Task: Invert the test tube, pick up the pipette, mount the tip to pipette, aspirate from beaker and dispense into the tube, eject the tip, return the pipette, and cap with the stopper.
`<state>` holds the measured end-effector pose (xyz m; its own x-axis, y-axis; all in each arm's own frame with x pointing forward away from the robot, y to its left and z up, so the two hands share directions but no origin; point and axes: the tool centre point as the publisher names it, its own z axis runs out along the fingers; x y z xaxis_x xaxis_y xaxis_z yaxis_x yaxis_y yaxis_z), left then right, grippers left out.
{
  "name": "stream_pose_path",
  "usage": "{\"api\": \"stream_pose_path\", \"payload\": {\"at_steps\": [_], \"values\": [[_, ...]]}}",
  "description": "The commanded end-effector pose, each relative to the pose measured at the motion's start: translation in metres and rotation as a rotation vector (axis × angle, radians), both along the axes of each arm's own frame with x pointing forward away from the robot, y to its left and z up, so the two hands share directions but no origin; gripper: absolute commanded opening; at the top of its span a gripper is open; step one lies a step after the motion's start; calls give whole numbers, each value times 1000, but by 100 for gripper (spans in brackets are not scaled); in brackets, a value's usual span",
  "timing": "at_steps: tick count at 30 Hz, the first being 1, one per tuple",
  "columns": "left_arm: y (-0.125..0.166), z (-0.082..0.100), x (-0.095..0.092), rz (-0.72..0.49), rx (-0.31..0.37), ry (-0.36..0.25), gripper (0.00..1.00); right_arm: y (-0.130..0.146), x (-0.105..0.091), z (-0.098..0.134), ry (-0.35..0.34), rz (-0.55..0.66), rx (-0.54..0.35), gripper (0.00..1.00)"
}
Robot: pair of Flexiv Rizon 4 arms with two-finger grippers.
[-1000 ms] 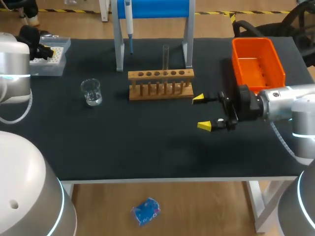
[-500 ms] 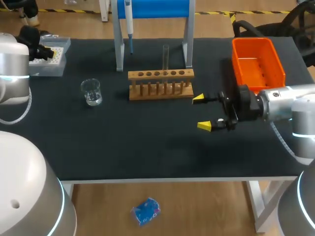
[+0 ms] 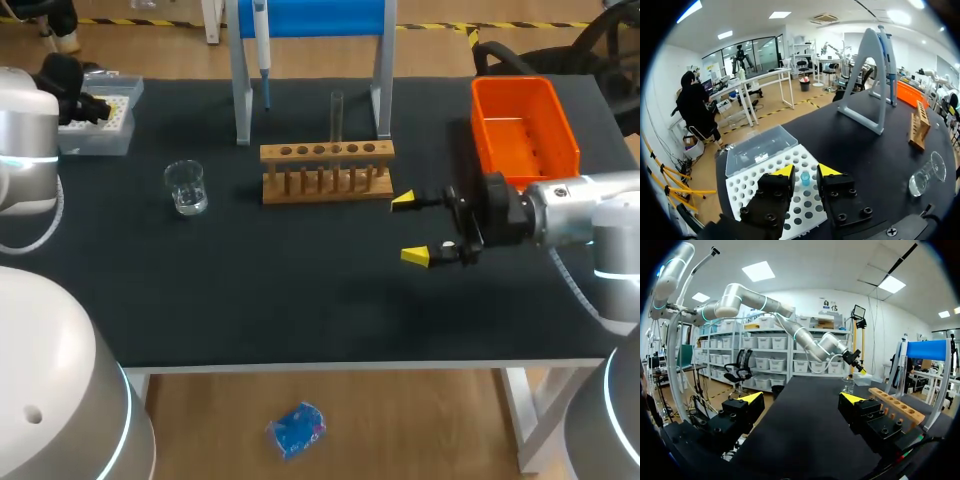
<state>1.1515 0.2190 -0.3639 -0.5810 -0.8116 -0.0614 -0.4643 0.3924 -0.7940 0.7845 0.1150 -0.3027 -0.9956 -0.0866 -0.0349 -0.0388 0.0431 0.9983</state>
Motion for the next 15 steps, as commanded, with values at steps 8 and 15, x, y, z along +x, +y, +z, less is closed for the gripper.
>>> {"api": "stream_pose_path", "payload": {"at_steps": [8, 15], "values": [[0, 2, -1, -7, 5, 15, 16, 0, -1, 0, -1, -3, -1, 100], [-1, 1, -1, -12, 12, 19, 4, 0, -1, 0, -1, -3, -1, 100]]}}
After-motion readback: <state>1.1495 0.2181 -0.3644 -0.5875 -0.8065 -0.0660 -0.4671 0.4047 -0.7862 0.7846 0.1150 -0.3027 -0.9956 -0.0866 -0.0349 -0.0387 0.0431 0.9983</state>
